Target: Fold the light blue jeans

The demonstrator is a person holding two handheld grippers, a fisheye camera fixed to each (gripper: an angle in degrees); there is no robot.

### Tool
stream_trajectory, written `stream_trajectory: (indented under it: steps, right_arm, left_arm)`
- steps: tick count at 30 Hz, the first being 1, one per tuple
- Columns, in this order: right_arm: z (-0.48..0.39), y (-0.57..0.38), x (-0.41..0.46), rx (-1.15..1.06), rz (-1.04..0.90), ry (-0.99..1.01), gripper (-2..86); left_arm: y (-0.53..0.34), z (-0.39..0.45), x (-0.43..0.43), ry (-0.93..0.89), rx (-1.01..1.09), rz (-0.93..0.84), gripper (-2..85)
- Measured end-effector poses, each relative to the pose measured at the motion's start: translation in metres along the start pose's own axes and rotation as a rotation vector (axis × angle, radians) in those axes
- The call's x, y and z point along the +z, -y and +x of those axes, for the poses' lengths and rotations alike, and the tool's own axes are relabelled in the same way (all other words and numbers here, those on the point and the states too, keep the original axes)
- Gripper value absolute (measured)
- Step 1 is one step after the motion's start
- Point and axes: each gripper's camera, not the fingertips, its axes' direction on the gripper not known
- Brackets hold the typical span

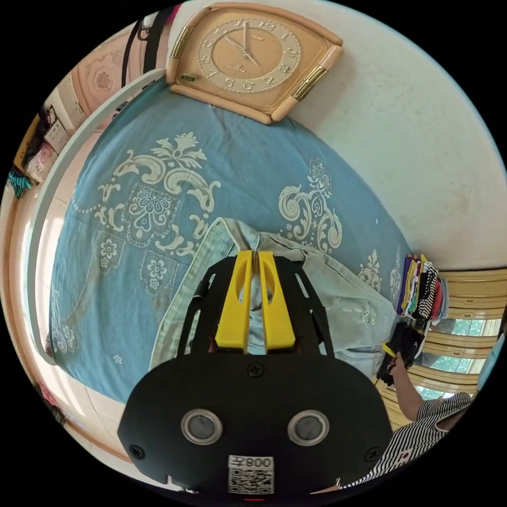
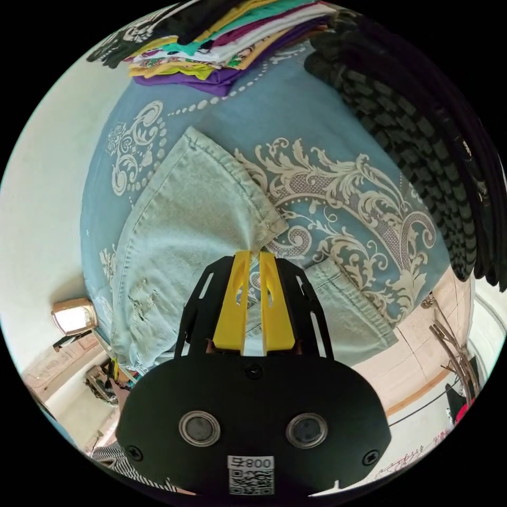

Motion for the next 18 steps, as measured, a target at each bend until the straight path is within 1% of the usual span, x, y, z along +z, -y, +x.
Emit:
stream_trajectory:
  steps: [4, 6, 8, 9, 11, 12, 14, 16, 18]
  right_arm:
    - [-0.010, -0.003, 0.003, -0.045, 0.086, -0.010, 3.0]
    - [-0.032, -0.010, 0.006, -0.150, 0.124, 0.082, 3.2]
    - [-0.097, -0.020, 0.032, -0.406, 0.071, 0.150, 4.1]
    - [-0.118, -0.022, 0.043, -0.481, 0.047, 0.152, 4.4]
    - [-0.204, -0.037, 0.089, -0.772, -0.061, 0.168, 6.0]
    - [-0.223, -0.042, 0.100, -0.832, -0.076, 0.175, 6.2]
    - [-0.290, -0.060, 0.146, -1.040, -0.115, 0.162, 7.1]
    - [-0.325, -0.070, 0.177, -1.151, -0.156, 0.193, 7.8]
    - [-0.352, -0.082, 0.209, -1.266, -0.163, 0.135, 8.1]
  left_arm:
    - [-0.028, 0.024, -0.023, -0.029, 0.058, 0.004, 2.5]
    - [-0.043, 0.029, -0.036, -0.072, 0.052, 0.019, 2.5]
    - [-0.060, 0.037, -0.050, -0.103, 0.054, 0.036, 2.4]
    - [-0.071, 0.043, -0.059, -0.112, 0.058, 0.045, 2.4]
    - [-0.086, 0.054, -0.075, -0.137, 0.071, 0.063, 2.4]
    - [-0.095, 0.063, -0.088, -0.145, 0.087, 0.088, 2.3]
    - [-0.104, 0.077, -0.106, -0.142, 0.108, 0.127, 2.3]
    - [-0.109, 0.093, -0.122, -0.133, 0.126, 0.151, 2.1]
    - [-0.109, 0.104, -0.124, -0.106, 0.126, 0.145, 2.1]
